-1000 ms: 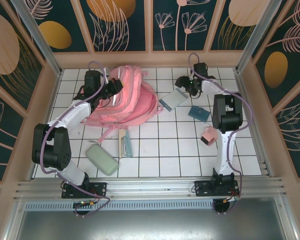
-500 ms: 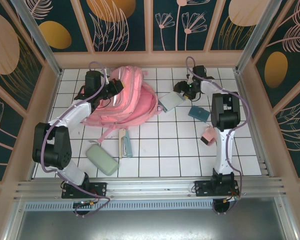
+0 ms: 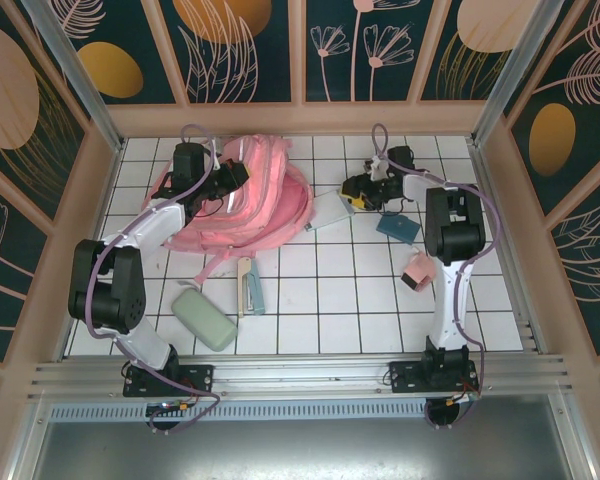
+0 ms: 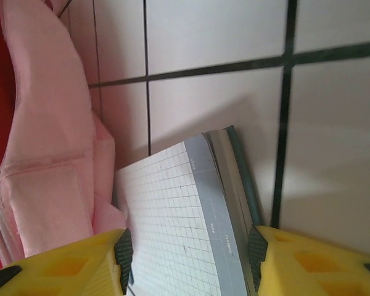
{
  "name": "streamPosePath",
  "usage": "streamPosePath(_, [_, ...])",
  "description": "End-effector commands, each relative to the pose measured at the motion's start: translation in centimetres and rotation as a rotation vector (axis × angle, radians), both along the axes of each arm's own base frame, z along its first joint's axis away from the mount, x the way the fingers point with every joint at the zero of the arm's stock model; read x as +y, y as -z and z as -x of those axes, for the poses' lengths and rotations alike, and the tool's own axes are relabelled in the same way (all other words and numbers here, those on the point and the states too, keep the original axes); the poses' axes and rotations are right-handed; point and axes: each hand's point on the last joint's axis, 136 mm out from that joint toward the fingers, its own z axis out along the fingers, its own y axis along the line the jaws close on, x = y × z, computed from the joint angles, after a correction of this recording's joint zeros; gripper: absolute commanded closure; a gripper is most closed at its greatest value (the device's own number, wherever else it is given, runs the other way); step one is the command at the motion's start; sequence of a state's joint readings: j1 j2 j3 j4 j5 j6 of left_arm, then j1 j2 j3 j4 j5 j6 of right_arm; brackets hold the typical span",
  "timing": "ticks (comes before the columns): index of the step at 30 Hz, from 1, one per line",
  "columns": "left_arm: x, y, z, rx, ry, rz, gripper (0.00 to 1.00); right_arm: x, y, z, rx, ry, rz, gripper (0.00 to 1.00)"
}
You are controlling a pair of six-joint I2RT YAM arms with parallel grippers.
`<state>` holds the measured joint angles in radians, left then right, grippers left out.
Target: Pack the student bag
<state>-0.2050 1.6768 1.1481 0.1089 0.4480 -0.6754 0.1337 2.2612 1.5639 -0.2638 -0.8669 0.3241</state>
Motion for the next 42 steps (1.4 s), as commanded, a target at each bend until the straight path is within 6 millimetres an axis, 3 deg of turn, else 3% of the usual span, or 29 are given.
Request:
streamPosePath(1, [0.8, -0.5, -0.9, -0.035, -0.037, -0.005, 1.0, 3.7, 3.1, 5.7, 0.223, -0.106, -0.029, 0.42])
streamPosePath(4, [0.7, -0.4, -0.9, -0.033, -0.035, -0.004, 1.0, 4.3, 3.2, 6.3, 0.232, -0.121, -0.012, 0.4])
streamPosePath(13, [0.7, -0.7, -0.7, -0.037, -0.036, -0.002, 1.0, 4.5, -0.9, 6.2, 0.205, -0.068, -0.058, 0.48])
streamPosePath(16, [0.7, -0.9, -0.7, -0.04, -0.037, -0.003, 1.0, 4.0, -1.2, 6.2, 0.208, -0.026, -0.005, 0.49])
streamPosePath(22, [1.2, -0.2, -0.7, -0.024, -0.06, -0.033, 1.0, 1.0, 0.0, 6.6, 0.213, 0.069, 0.236, 0.44])
streamPosePath(29, [2.8, 1.6, -1.0, 0.027, -0.134, -0.114, 1.0, 3.6, 0.7, 9.6, 0.259, 0.044, 0.204, 0.43])
streamPosePath(33, [2.4, 3.5, -1.0, 0.073, -0.124, -0.123, 1.0, 5.1, 1.1, 10.6, 0.297, 0.04, 0.131, 0.44])
streamPosePath(38, [1.1, 5.6, -0.7, 0.115, -0.086, -0.141, 1.0, 6.6, 0.9, 10.7, 0.293, 0.026, 0.08, 0.45])
streamPosePath(42, [0.1, 6.7, -0.3, 0.139, -0.056, -0.145, 1.0, 6.7, -0.6, 9.2, 0.253, 0.074, 0.016, 0.47])
